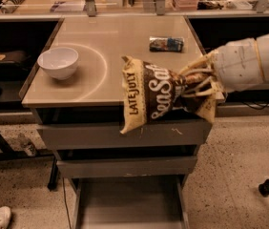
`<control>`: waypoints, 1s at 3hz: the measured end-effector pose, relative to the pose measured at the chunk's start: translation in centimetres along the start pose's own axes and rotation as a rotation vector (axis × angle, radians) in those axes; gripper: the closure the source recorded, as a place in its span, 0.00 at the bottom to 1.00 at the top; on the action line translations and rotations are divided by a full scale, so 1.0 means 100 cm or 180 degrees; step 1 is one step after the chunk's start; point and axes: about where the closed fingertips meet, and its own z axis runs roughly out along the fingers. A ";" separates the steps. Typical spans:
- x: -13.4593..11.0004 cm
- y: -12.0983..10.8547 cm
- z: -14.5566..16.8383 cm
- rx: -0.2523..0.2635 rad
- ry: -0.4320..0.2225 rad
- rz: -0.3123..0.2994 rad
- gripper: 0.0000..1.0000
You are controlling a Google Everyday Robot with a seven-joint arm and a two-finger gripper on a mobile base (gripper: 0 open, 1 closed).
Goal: Pick brown chip bag from bottom drawer and place on counter
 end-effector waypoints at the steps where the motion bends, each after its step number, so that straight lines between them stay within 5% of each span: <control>1: 0.039 -0.028 0.014 -0.0207 -0.0055 0.0320 1.00; 2: 0.084 -0.071 0.038 -0.0251 0.0103 0.0651 1.00; 3: 0.091 -0.139 0.074 -0.0071 0.0328 0.0794 1.00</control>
Offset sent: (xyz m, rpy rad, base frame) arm 0.2578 0.0646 0.0681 0.0420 0.1361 -0.1209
